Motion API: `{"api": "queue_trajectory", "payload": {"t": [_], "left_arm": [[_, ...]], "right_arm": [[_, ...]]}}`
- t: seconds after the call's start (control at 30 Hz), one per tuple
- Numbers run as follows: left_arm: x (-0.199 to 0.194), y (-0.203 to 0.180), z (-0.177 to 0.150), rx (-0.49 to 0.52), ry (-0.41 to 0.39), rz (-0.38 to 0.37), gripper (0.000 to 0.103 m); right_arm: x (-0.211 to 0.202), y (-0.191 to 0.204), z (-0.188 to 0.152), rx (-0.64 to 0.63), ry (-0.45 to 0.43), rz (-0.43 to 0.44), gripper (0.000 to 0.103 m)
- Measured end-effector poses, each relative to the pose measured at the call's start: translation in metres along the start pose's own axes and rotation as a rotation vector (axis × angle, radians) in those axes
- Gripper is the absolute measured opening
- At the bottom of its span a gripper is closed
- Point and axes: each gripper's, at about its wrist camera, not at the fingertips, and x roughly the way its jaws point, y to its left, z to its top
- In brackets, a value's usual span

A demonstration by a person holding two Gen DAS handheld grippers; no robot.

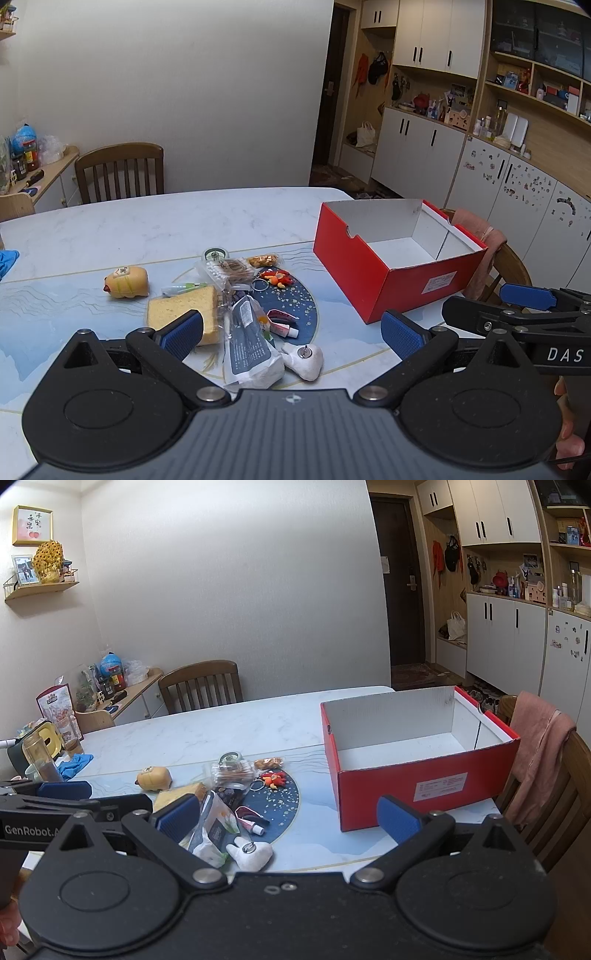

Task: Organize objects
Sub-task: 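Move both tools toward the items in front of the shoebox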

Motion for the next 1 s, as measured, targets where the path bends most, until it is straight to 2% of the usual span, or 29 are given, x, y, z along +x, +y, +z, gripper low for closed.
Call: {"api": "queue_trajectory", "payload": {"t": [1.0], "left_arm": [[0.0018,-0.0034,0.0022,-0.001,-0.014,0.016,0.103]], "right_arm": [[0.0000,-0.0049,0.0026,0.010,-0.005,0.009,0.103]]}}
